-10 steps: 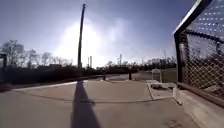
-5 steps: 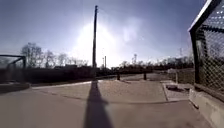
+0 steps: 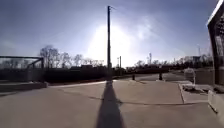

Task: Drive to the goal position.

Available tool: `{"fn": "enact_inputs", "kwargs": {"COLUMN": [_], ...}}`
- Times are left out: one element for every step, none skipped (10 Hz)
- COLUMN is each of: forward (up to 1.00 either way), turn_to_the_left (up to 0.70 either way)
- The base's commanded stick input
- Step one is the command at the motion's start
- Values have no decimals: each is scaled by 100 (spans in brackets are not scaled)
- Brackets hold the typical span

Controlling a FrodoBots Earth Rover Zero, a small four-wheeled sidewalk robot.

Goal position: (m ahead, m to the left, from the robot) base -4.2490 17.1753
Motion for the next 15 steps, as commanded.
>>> {"fn": "enact_inputs", "kwargs": {"forward": [0, 0, 0, 0, 0, 0, 0, 0, 0, 0, 0, 0, 0, 0, 0], "turn_to_the_left": [70, 70, 70, 70, 70, 70, 70, 70, 70, 70, 70, 70, 70, 70, 70]}}
